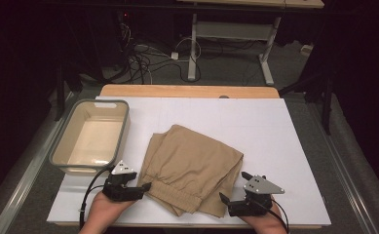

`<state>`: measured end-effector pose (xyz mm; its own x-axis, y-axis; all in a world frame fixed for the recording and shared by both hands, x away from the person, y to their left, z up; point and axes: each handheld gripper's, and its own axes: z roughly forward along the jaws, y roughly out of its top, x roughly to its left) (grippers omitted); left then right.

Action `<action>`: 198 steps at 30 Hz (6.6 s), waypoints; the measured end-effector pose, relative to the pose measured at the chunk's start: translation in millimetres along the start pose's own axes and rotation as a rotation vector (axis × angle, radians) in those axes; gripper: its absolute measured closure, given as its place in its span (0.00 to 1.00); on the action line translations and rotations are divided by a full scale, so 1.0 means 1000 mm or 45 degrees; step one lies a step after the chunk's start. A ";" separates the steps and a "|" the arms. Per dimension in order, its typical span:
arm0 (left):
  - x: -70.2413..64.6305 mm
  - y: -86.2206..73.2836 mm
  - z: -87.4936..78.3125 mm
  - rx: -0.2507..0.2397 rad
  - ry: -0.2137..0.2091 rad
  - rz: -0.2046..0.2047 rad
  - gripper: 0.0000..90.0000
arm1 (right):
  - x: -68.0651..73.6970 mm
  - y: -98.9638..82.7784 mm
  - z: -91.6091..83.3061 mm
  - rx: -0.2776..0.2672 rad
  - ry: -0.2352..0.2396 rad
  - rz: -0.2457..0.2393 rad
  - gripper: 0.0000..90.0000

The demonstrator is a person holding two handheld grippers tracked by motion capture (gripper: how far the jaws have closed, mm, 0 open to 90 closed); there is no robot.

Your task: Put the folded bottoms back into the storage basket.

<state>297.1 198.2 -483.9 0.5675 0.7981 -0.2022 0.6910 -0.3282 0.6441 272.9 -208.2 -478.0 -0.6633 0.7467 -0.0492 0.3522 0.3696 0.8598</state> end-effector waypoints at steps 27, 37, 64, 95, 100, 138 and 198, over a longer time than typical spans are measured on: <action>-0.014 -0.007 -0.013 -0.094 -0.052 0.250 0.85 | 0.001 0.000 0.000 -0.040 -0.018 -0.014 0.00; 0.006 -0.015 -0.014 -0.113 -0.018 0.255 0.84 | -0.003 0.000 0.000 -0.070 -0.060 0.033 0.00; 0.011 -0.019 -0.011 -0.148 -0.053 0.243 0.83 | -0.062 0.046 0.067 0.164 -0.201 0.304 0.39; 0.002 -0.011 -0.015 -0.063 0.015 0.276 0.83 | -0.045 0.029 0.058 0.165 -0.122 0.107 0.94; -0.008 0.009 -0.021 0.112 0.061 0.341 0.83 | -0.047 0.028 0.054 0.121 -0.113 0.135 0.94; -0.002 0.077 -0.005 0.703 -0.039 0.285 0.83 | -0.044 0.027 0.052 0.077 -0.152 0.108 0.94; 0.009 0.159 -0.057 0.961 0.103 0.310 0.83 | -0.019 0.117 0.068 -0.161 -0.048 0.022 0.94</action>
<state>386.5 182.1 -341.7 0.7274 0.6846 -0.0473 0.6848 -0.7286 -0.0160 371.6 -141.4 -411.1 -0.6316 0.7736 -0.0512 0.2755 0.2857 0.9179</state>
